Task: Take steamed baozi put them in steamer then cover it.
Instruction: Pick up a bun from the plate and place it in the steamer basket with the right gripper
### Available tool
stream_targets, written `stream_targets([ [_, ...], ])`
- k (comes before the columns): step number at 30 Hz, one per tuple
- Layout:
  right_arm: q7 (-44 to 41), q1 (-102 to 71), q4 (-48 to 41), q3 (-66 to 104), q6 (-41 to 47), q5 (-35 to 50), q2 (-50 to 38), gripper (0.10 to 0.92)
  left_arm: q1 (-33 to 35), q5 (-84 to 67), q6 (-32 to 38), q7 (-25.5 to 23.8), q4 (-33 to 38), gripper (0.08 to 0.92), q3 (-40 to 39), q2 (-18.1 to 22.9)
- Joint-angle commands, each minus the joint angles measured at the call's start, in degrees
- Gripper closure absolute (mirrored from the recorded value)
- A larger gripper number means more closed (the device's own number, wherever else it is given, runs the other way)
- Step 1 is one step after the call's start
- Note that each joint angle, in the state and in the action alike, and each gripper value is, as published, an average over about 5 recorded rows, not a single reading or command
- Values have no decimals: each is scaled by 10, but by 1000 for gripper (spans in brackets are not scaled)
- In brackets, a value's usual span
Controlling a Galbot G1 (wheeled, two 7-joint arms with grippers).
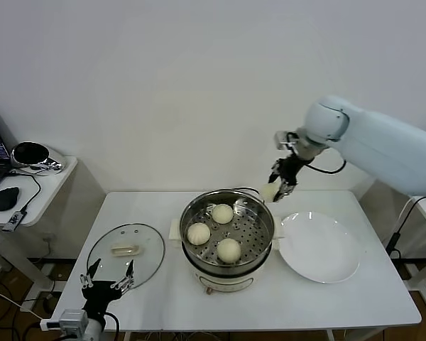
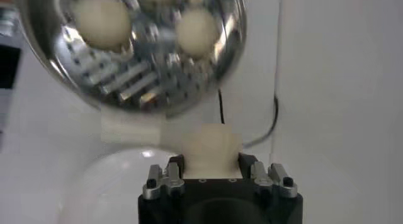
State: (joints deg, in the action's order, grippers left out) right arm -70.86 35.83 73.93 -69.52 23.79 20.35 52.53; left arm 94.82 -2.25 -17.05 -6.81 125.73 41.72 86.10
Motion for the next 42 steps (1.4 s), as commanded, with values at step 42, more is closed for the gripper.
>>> stream_targets([
  [42, 51, -67, -14, -33, 96, -1, 78, 356, -4, 3, -3, 0, -5, 177, 0, 5],
])
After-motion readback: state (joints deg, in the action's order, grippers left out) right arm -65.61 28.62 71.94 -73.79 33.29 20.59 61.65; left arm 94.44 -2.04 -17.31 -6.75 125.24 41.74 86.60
